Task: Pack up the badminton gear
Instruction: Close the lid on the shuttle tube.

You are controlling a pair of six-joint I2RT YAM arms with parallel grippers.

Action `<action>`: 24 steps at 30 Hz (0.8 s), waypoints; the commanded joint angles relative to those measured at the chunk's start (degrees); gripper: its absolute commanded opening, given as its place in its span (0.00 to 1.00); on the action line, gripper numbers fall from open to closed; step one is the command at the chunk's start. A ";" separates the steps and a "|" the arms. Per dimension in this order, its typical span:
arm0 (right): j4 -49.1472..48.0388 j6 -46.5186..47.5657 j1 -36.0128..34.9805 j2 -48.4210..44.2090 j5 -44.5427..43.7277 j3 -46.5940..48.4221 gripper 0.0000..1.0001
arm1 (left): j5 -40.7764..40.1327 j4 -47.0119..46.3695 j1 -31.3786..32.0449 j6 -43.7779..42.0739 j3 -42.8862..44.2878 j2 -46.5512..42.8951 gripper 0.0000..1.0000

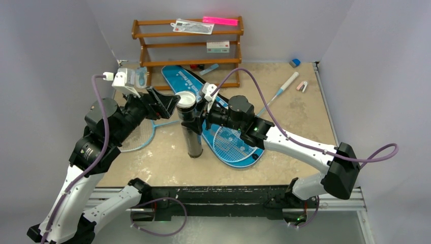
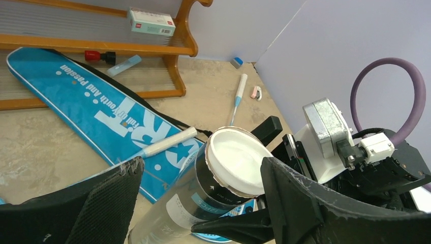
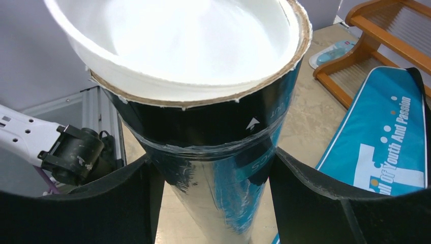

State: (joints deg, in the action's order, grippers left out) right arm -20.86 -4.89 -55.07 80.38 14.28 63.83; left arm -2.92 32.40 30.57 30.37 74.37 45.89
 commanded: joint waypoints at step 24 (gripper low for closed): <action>-1.42 0.16 -0.12 -0.62 1.80 3.05 0.63 | 2.50 0.75 0.11 -1.54 -6.43 -1.18 0.81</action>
State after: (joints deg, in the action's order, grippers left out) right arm -20.32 -4.69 -55.07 80.38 15.11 64.05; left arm -1.28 29.98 30.57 30.46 69.56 43.66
